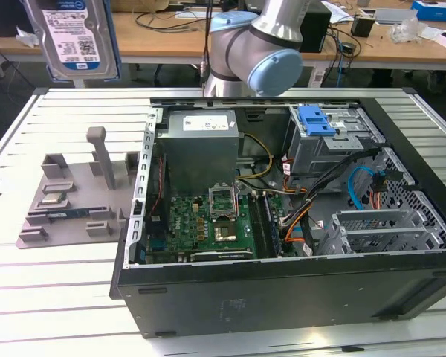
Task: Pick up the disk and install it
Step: 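Pick up the disk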
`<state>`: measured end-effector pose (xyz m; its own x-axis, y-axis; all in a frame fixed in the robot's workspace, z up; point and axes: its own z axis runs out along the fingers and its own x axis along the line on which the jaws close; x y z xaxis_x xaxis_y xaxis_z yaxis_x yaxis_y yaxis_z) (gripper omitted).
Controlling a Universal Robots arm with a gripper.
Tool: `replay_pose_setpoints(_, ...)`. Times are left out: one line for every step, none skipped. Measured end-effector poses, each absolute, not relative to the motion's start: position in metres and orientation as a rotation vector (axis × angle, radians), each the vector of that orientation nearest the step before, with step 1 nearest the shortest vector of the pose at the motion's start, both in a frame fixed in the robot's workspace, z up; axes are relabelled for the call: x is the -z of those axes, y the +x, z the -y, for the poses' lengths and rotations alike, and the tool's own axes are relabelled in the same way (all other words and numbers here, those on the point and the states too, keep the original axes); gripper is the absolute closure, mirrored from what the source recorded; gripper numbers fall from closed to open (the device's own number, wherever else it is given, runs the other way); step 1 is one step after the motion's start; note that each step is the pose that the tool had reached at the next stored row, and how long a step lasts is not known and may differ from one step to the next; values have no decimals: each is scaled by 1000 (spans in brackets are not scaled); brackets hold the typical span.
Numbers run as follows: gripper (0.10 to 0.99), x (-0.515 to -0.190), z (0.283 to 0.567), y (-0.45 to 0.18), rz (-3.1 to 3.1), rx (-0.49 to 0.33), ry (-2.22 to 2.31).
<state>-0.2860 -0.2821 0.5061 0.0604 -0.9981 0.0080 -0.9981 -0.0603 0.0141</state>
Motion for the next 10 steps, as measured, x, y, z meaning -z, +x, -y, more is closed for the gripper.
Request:
replay_pose_setpoints(722,-506,282,-283,2143,6,2276)
replay_pose_setpoints(722,-506,282,-279,2143,6,2276)
replay_pose_setpoints(722,-506,282,-276,2143,6,2276)
replay_pose_setpoints(722,-506,282,-273,2143,6,2276)
replay_pose_setpoints(722,-506,282,-269,2143,6,2276)
replay_pose_setpoints(722,-506,282,-266,2143,6,2276)
replay_pose_setpoints(722,-506,282,-262,2143,6,2276)
replay_pose_setpoints(722,-506,282,-258,2143,6,2276)
replay_pose_setpoints(722,-506,282,-254,2143,6,2276)
replay_pose_setpoints(722,-506,282,-249,2143,6,2276)
